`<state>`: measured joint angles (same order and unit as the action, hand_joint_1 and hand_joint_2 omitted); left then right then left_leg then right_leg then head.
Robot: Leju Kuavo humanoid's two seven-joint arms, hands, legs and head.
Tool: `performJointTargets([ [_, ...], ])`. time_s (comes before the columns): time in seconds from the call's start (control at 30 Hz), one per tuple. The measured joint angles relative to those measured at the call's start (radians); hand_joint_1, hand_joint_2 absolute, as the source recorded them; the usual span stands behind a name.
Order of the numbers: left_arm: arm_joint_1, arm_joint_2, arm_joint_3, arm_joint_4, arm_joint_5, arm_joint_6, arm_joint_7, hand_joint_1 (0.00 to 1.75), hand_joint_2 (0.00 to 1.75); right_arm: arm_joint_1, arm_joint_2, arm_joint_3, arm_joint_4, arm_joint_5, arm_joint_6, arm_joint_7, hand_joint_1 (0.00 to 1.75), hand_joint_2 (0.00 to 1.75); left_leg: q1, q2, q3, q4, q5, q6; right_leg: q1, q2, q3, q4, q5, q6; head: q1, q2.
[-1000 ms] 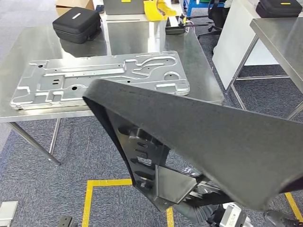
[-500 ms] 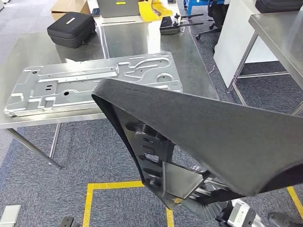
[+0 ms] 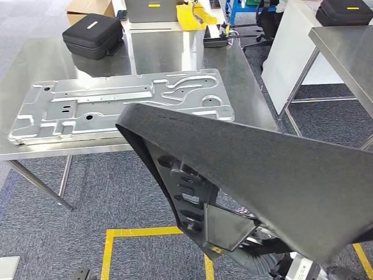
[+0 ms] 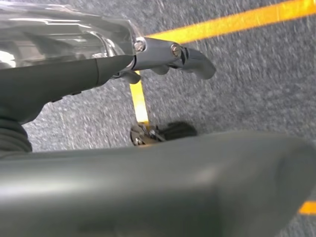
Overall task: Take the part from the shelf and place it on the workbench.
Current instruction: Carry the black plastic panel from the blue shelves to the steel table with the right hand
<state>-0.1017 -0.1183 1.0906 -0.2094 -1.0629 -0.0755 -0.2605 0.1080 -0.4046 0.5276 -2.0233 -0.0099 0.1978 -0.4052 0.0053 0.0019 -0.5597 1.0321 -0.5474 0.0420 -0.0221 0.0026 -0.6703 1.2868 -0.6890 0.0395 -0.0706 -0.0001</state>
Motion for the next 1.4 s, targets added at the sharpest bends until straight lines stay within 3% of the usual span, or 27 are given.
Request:
performJointTargets([
  [0.03,0.001,-0.001,0.000,0.000,0.000,0.000,0.000,0.00,0.00,0.002,0.000,0.000,0.000,0.000,0.000,0.000,1.75,1.75,0.000,0.000,0.003,0.000,-0.003,-0.001,0.000,0.000,-0.016,0.019,0.008,0.002,0.000,0.000],
  [0.07,0.001,-0.001,0.000,0.000,0.000,0.000,0.000,0.00,0.00,0.003,-0.001,0.000,0.000,0.000,0.000,0.000,1.75,1.75,0.001,0.000,0.007,0.001,-0.006,-0.003,0.000,0.000,-0.013,-0.001,0.035,0.003,0.000,0.000],
  [0.13,0.002,-0.001,0.000,0.000,-0.001,0.000,0.000,0.00,0.00,0.004,-0.001,0.000,0.000,0.000,0.000,0.000,1.75,1.75,0.002,-0.001,0.019,0.001,-0.016,-0.010,-0.001,-0.002,0.037,-0.122,0.113,0.003,0.000,0.000],
  [0.2,0.001,-0.002,0.000,0.000,-0.001,0.000,0.000,0.00,0.00,0.006,-0.002,-0.002,-0.001,0.001,0.000,-0.001,1.75,1.75,-0.002,-0.001,0.023,0.005,-0.025,-0.020,0.001,-0.002,0.077,-0.217,0.149,-0.003,0.000,0.000],
  [0.3,0.001,-0.001,0.000,0.000,-0.001,0.000,0.000,0.00,0.00,0.015,-0.002,-0.009,-0.003,0.002,0.000,-0.003,1.75,1.75,-0.004,-0.002,0.023,0.005,-0.029,-0.028,0.002,0.001,0.081,-0.233,0.144,-0.019,-0.001,0.000],
  [0.37,0.000,-0.002,0.000,0.000,0.000,0.000,0.000,0.00,0.00,0.017,-0.002,-0.016,-0.004,0.002,-0.001,-0.004,1.75,1.75,-0.003,-0.002,0.016,0.027,-0.047,-0.035,-0.002,0.000,0.085,-0.236,0.143,-0.029,-0.001,0.000],
  [0.4,0.000,-0.002,0.000,0.000,0.001,0.000,0.000,0.00,0.00,0.018,-0.002,-0.019,-0.005,0.002,-0.001,-0.004,1.75,1.75,-0.001,-0.002,-0.002,0.066,-0.069,-0.040,-0.004,-0.002,0.087,-0.237,0.141,-0.033,-0.001,0.000],
  [0.47,0.001,-0.002,0.001,0.000,0.002,0.001,0.000,0.00,0.00,0.022,-0.002,-0.024,-0.006,0.002,-0.001,-0.005,1.75,1.75,0.002,-0.002,-0.068,0.194,-0.124,-0.049,-0.004,-0.003,0.090,-0.237,0.137,-0.039,-0.001,0.000],
  [0.53,0.004,-0.002,0.002,0.000,0.002,0.001,0.000,0.00,0.00,0.029,-0.002,-0.027,-0.006,0.002,0.000,-0.005,1.75,1.75,0.003,-0.002,-0.123,0.284,-0.141,-0.051,-0.003,-0.003,0.095,-0.237,0.132,-0.041,-0.001,0.000],
  [0.57,0.005,-0.002,0.002,0.000,0.002,0.001,0.000,0.00,0.00,0.032,-0.002,-0.028,-0.006,0.002,0.000,-0.005,1.75,1.75,0.003,-0.002,-0.126,0.277,-0.120,-0.049,-0.003,-0.002,0.099,-0.237,0.129,-0.041,-0.001,0.000],
  [0.63,0.006,-0.002,0.002,0.000,0.002,0.001,0.000,0.00,0.00,0.034,-0.002,-0.031,-0.008,0.002,0.000,-0.006,1.75,1.75,0.001,-0.002,-0.082,0.163,-0.039,-0.039,-0.003,0.000,0.112,-0.237,0.121,-0.039,-0.001,0.000],
  [0.7,0.005,-0.001,0.002,0.000,0.002,0.001,0.000,0.00,0.00,0.036,-0.002,-0.036,-0.010,0.002,0.000,-0.007,1.75,1.75,-0.006,-0.003,-0.039,0.059,0.009,-0.025,-0.002,0.001,0.120,-0.238,0.114,-0.033,-0.001,0.000],
  [0.77,0.004,0.000,0.002,0.000,0.002,0.001,0.000,0.00,0.00,0.038,-0.002,-0.039,-0.011,0.002,0.000,-0.007,1.75,1.75,-0.012,-0.004,-0.029,0.033,0.005,-0.016,-0.002,0.001,0.117,-0.240,0.113,-0.024,-0.001,0.000],
  [0.87,0.004,0.000,0.002,0.000,0.002,0.001,-0.001,0.00,0.00,0.038,-0.002,-0.045,-0.012,0.002,0.001,-0.008,1.75,1.75,-0.006,-0.003,-0.017,0.009,0.004,-0.009,-0.002,0.000,0.117,-0.231,0.100,-0.007,-0.001,0.000],
  [0.93,0.003,0.000,0.002,0.000,0.002,0.001,-0.001,0.00,0.00,0.038,-0.002,-0.047,-0.012,0.002,0.002,-0.009,1.75,1.75,-0.002,-0.001,-0.006,-0.002,0.005,-0.004,-0.002,-0.001,0.084,-0.153,0.056,-0.002,-0.001,0.000],
  [1.0,0.003,0.000,0.002,0.000,0.002,0.001,-0.001,0.00,0.00,0.039,-0.002,-0.048,-0.011,0.002,0.003,-0.009,1.75,1.75,-0.002,0.000,-0.001,-0.002,0.001,0.000,-0.002,0.000,0.015,-0.025,0.005,0.002,0.000,0.000],
  [1.03,0.003,0.000,0.002,0.000,0.002,0.001,-0.001,0.00,0.00,0.040,-0.002,-0.048,-0.010,0.002,0.003,-0.009,1.75,1.75,-0.002,0.000,0.002,-0.002,-0.002,0.000,-0.002,-0.001,-0.011,0.016,0.000,0.004,0.000,0.000],
  [1.07,0.003,0.000,0.002,0.000,0.002,0.001,-0.001,0.00,0.00,0.040,-0.002,-0.048,-0.010,0.002,0.003,-0.009,1.75,1.75,-0.002,0.000,0.006,-0.002,-0.005,-0.001,-0.002,-0.001,-0.019,0.020,0.017,0.006,0.000,0.000],
  [1.1,0.003,0.000,0.002,0.000,0.002,0.001,-0.001,0.00,0.00,0.040,-0.002,-0.048,-0.010,0.002,0.003,-0.010,1.75,1.75,-0.001,-0.001,0.012,-0.002,-0.009,-0.003,-0.002,-0.001,-0.007,-0.017,0.053,0.006,0.000,0.000],
  [1.17,0.003,0.000,0.002,0.000,0.002,0.001,-0.001,0.00,0.00,0.039,-0.002,-0.048,-0.010,0.002,0.004,-0.010,1.75,1.75,-0.001,-0.001,0.023,0.001,-0.020,-0.011,-0.001,-0.003,0.049,-0.149,0.128,0.006,0.000,0.000],
  [1.2,0.003,0.000,0.002,0.000,0.002,0.001,-0.001,0.00,0.00,0.039,-0.001,-0.048,-0.010,0.002,0.004,-0.011,1.75,1.75,-0.003,-0.002,0.026,0.003,-0.024,-0.016,0.000,-0.002,0.070,-0.198,0.145,0.002,-0.001,0.000],
  [1.23,0.003,0.000,0.003,0.000,0.002,0.001,-0.001,0.00,0.00,0.040,-0.001,-0.048,-0.010,0.002,0.004,-0.012,1.75,1.75,-0.005,-0.002,0.026,0.004,-0.027,-0.020,0.001,-0.002,0.082,-0.225,0.149,-0.003,-0.001,0.000],
  [1.33,0.001,0.000,0.002,0.000,0.002,0.001,-0.001,0.00,0.00,0.043,-0.001,-0.048,-0.011,0.002,0.004,-0.015,1.75,1.75,-0.005,-0.003,0.028,0.004,-0.033,-0.028,0.002,0.001,0.085,-0.235,0.141,-0.021,-0.001,0.000],
  [1.4,0.000,0.000,0.002,0.000,0.002,0.001,-0.001,0.00,0.00,0.043,-0.001,-0.048,-0.011,0.002,0.004,-0.017,1.75,1.75,-0.002,-0.003,0.015,0.039,-0.057,-0.037,-0.002,-0.001,0.089,-0.238,0.139,-0.031,-0.001,0.000],
])
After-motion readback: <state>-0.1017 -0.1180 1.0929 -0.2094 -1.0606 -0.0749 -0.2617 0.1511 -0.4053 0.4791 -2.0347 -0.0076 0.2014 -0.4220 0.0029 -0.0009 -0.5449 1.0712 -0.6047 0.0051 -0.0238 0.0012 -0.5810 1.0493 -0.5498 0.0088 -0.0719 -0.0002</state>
